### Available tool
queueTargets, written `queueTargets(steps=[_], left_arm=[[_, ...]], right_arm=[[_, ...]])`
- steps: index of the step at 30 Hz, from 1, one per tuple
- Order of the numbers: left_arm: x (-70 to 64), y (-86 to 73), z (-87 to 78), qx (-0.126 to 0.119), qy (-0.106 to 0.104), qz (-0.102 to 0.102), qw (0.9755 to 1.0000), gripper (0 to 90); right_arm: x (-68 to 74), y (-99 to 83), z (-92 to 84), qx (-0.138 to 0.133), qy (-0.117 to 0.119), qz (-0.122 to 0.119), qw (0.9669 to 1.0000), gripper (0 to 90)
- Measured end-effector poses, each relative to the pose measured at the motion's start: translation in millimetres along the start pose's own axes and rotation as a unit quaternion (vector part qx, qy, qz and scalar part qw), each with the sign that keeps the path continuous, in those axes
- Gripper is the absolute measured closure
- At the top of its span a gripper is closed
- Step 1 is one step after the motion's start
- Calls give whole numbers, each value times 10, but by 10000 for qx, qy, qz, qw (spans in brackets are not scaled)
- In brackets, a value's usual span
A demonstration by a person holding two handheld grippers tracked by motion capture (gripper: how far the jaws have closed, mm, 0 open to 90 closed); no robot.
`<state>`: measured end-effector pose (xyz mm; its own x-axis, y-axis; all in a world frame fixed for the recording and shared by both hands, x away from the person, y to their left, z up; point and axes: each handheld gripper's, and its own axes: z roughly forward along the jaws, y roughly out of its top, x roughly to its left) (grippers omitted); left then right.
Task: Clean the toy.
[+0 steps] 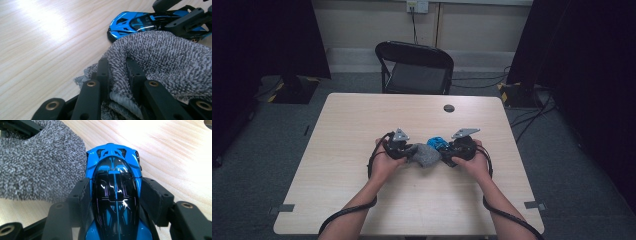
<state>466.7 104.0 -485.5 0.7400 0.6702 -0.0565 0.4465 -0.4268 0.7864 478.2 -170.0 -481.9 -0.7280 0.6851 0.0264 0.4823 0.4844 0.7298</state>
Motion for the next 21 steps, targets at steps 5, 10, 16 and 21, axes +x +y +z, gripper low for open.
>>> queueTargets(steps=[5, 10, 16, 21], left_arm=[[34, -8, -9, 1, 61, 41, 10000, 758], [58, -16, -9, -18, 94, -23, 10000, 758], [118, -34, -17, -39, 177, -63, 9998, 758], [147, -38, -21, -47, 221, -124, 9997, 758]], right_arm=[[-2, -1, 0, -5, 7, 19, 10000, 420], [-5, 1, 1, 1, 12, 15, 10000, 419], [-6, -11, -3, -30, 16, 18, 10000, 420], [-5, -15, -6, -31, 12, 27, 10000, 420]])
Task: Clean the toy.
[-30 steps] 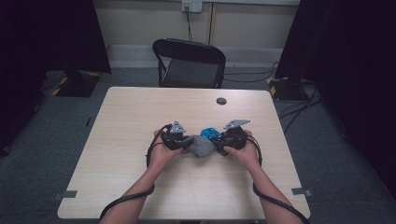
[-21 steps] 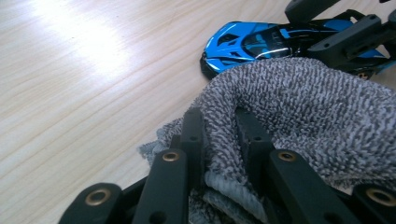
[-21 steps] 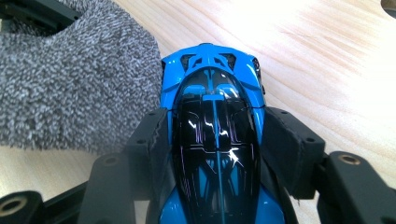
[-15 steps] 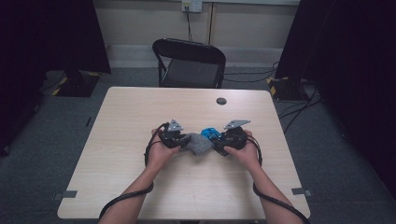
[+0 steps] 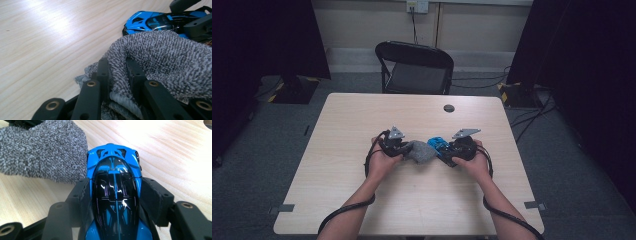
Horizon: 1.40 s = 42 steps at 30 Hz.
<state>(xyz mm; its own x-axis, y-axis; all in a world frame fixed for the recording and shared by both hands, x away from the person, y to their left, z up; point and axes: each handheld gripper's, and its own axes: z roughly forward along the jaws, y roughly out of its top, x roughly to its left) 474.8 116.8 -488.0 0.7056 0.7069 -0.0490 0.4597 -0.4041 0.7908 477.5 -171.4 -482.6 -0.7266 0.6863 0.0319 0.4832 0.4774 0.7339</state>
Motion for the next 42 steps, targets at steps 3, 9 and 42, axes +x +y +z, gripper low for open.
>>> queueTargets(steps=[3, 9, 42], left_arm=[[28, 0, -10, 7, 36, 4, 10000, 758], [96, -17, -38, -12, 120, -53, 9999, 758], [315, -33, -73, -40, 327, -265, 9991, 759]], right_arm=[[5, 3, -1, 13, -15, 3, 10000, 420], [10, 5, 1, 13, -33, 18, 10000, 420], [14, 4, 0, 13, -44, 12, 10000, 419]])
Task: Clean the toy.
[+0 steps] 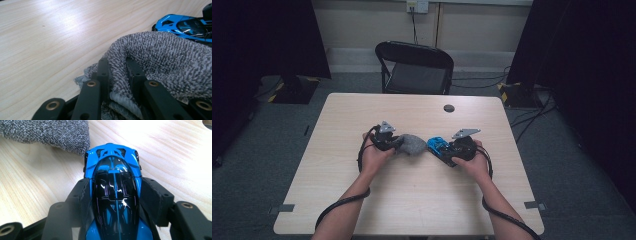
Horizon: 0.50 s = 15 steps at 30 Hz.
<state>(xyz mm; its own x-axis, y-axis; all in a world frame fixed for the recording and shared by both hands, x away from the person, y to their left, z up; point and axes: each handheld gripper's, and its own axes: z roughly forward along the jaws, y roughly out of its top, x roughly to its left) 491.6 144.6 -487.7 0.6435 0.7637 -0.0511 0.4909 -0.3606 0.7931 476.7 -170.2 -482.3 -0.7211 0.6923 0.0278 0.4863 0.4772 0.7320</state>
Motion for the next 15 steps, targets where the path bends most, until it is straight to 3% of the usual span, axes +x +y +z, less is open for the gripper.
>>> queueTargets(steps=[9, 15], left_arm=[[74, -25, -72, -71, 113, -73, 9999, 759], [112, -21, -160, -221, 119, -233, 9994, 759]], right_arm=[[-1, 13, 4, 41, 3, -34, 10000, 419], [3, -3, -3, 1, -11, -13, 10000, 418]])
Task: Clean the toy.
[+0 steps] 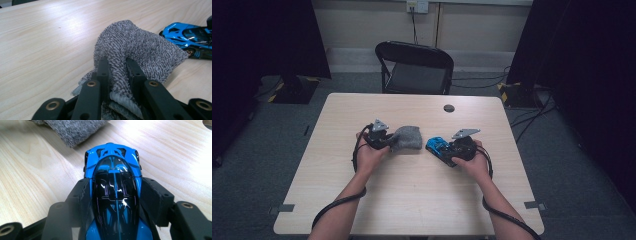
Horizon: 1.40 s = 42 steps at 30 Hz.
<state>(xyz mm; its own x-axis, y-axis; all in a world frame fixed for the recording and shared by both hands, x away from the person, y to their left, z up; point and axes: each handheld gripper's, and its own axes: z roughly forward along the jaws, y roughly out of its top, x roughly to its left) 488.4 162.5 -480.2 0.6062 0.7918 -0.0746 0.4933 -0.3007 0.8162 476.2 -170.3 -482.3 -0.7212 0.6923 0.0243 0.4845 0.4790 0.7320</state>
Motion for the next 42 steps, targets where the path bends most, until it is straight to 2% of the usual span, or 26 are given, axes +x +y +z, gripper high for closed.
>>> queueTargets(steps=[4, 10, 14, 17, 25, 27, 34, 36, 40, 42], left_arm=[[-19, 1, -75, -40, -63, 71, 9999, 758], [-104, 7, -219, -191, -384, 168, 9989, 758], [-213, -12, -296, -201, -560, 353, 9976, 757], [-329, -56, -334, -159, -769, 456, 9959, 757], [-637, -242, -337, 104, -1191, 663, 9906, 756], [-692, -268, -327, 185, -1259, 787, 9888, 756], [-869, -333, -301, 206, -1446, 799, 9861, 755], [-919, -340, -293, 243, -1500, 852, 9847, 754], [-1006, -351, -268, 265, -1530, 941, 9834, 751], [-1023, -364, -250, 265, -1569, 878, 9833, 751]], right_arm=[[9, -8, -9, 0, -33, -12, 10000, 418], [17, -20, -19, -18, -65, 39, 10000, 419], [16, -24, -16, -47, -66, 51, 10000, 418], [16, -22, -15, -43, -64, 57, 10000, 418], [3, -25, -1, -128, -45, 167, 9998, 417], [-2, -16, -4, -93, -31, 203, 9997, 417], [-4, 21, 14, 9, 77, 55, 10000, 333], [-6, 27, 1, -78, 166, 18, 9998, 326], [-12, 49, -58, -116, 161, -69, 9998, 303], [-7, 55, -120, -235, 221, -42, 9995, 310]])
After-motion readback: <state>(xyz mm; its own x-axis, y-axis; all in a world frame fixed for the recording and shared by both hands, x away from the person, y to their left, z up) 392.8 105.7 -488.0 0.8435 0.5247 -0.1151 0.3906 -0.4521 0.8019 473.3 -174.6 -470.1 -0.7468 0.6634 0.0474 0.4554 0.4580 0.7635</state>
